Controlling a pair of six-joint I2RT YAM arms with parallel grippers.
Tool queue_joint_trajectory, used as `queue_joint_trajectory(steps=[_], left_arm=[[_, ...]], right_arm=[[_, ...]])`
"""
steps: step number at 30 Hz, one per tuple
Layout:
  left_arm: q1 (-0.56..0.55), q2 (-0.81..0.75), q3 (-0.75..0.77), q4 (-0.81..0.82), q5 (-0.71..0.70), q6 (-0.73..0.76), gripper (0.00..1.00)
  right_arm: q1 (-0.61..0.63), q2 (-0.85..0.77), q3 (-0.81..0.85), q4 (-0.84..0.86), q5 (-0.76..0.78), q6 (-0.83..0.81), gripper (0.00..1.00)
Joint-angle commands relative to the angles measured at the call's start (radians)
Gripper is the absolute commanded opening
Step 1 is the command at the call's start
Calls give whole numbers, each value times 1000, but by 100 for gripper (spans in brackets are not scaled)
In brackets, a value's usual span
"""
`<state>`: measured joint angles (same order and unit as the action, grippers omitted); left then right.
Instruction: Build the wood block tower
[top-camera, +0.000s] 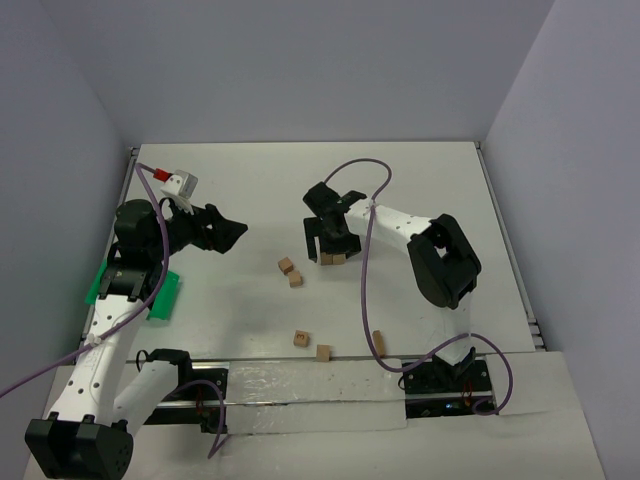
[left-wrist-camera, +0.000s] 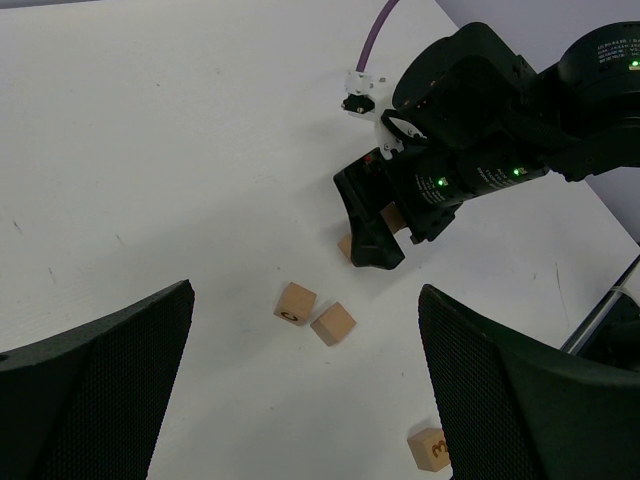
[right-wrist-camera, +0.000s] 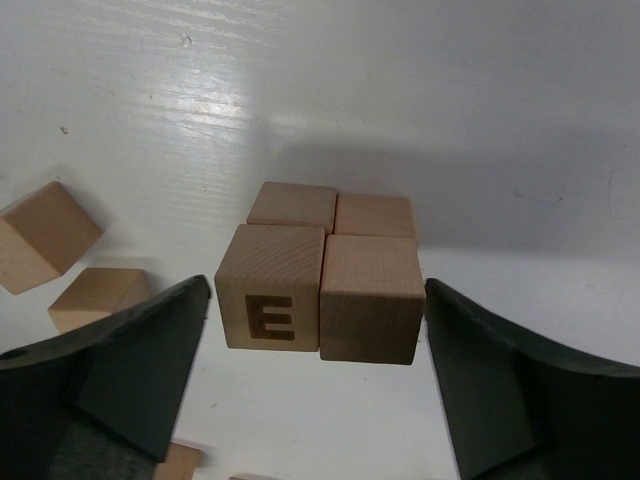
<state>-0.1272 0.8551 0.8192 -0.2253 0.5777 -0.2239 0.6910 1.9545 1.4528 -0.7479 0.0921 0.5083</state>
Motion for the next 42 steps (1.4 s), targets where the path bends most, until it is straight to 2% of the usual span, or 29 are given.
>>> queue_joint_trajectory(steps=[1,8,14,28,33,37,42], left_arm=[[9,-2,15,43,19,8,99],[9,1,17,38,24,8,99],[12,7,22,19,36,6,99],[17,44,61,-26,53,19,99],[9,118,77,-120,62,128,99],[-75,280,139,-309,-30,261,99],[-229,383,135,-342,-125,334,99]], right_arm=[[-1,-16,26,8,6,18,100],[1,-58,29,5,-25,0,100],[18,-168,-48,64,-70,-37,100],[61,-315,-84,45,132,-57,100],[60,-378,-84,55,173,-83,100],[14,-444,-70,80,143,-115,100],[-98,-473,-44,81,51,-131,100]])
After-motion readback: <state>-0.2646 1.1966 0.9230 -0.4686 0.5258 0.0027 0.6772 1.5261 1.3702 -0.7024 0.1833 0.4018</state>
